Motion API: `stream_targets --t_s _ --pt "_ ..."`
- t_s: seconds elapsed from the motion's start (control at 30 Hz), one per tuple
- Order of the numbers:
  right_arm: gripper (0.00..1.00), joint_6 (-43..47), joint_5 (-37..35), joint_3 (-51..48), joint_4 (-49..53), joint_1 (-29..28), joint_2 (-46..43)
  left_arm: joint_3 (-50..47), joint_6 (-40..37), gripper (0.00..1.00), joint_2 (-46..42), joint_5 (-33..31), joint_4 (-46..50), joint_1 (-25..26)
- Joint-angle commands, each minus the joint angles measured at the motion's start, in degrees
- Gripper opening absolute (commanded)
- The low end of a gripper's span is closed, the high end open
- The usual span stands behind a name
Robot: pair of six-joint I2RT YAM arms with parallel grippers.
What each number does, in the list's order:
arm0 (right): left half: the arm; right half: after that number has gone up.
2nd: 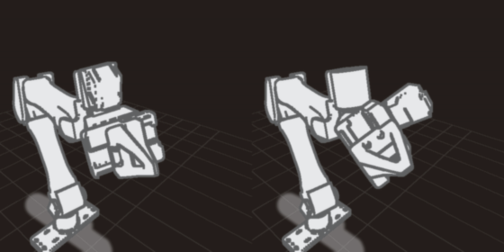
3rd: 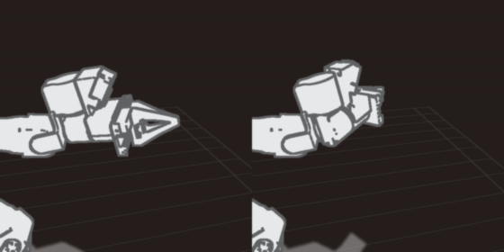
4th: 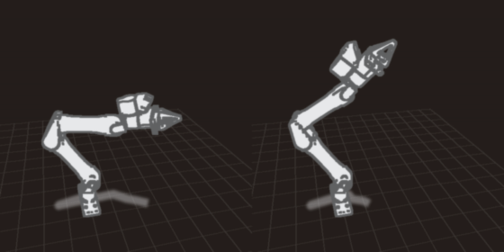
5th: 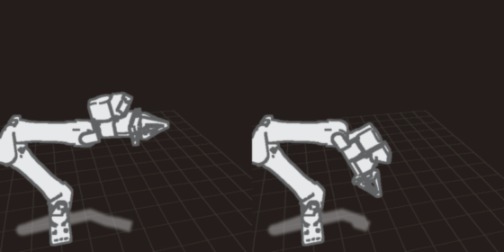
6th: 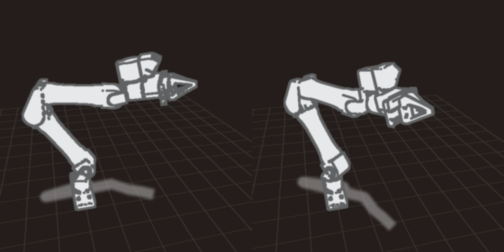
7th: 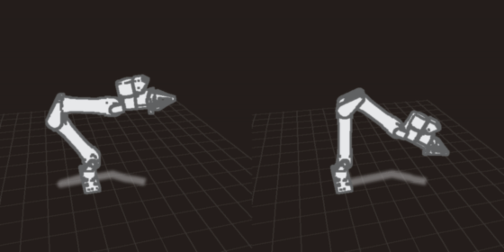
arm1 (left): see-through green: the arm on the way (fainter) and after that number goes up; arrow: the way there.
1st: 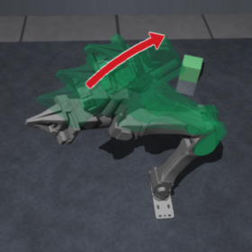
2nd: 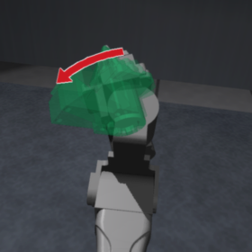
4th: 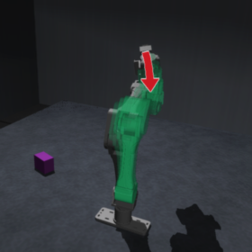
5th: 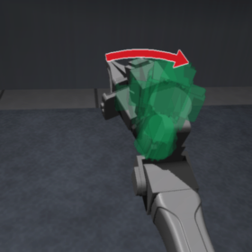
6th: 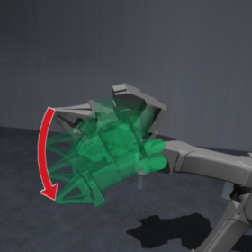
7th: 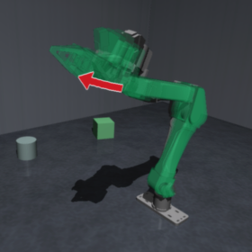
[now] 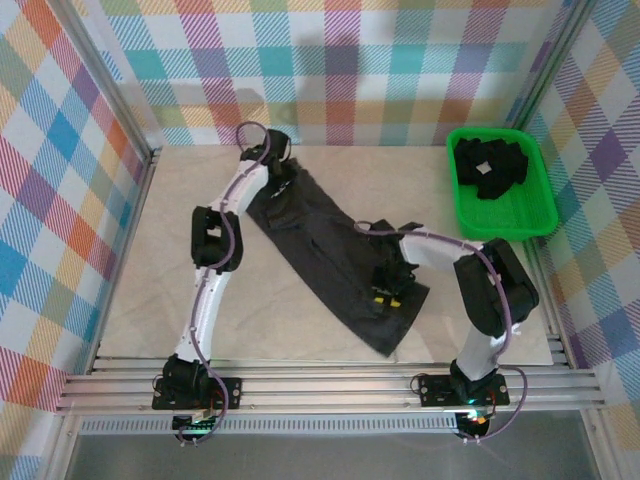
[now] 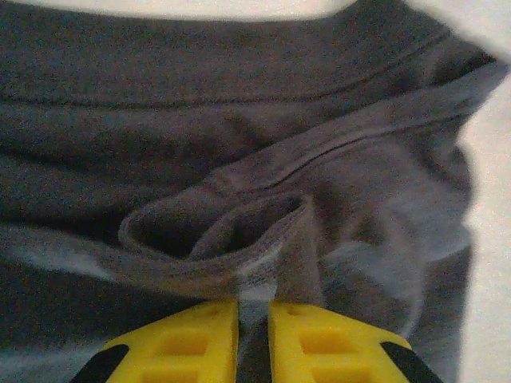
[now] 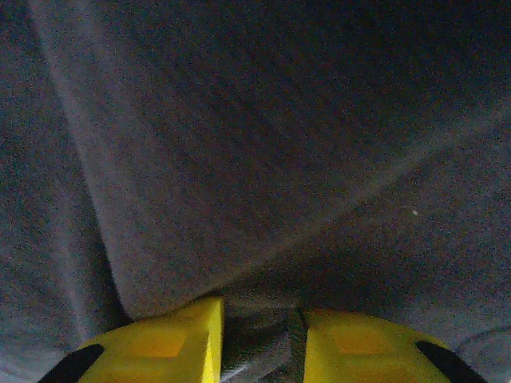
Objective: Fold and stack the t-shirts
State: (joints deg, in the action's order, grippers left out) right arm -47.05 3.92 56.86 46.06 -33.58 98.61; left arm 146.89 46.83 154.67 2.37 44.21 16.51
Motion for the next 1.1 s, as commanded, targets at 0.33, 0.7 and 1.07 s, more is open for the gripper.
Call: stream_targets --t_s 0.33,0.7,1.07 --pt "0.39 -25.55 24.86 3.36 -20.23 -6.42 1.0 11.67 4.58 0.56 1.23 8.4 -16.25 3.05" --pt "0.46 -2.09 13.34 -2.56 3.5 5.53 -22.0 -33.73 -1.94 0.56 -38.88 3.43 -4.21 6.27" --pt "0.37 17.13 12.28 -4.52 -2.41 4.81 -10.08 -85.67 2.93 0.41 -62.54 13.34 -8.12 15.89"
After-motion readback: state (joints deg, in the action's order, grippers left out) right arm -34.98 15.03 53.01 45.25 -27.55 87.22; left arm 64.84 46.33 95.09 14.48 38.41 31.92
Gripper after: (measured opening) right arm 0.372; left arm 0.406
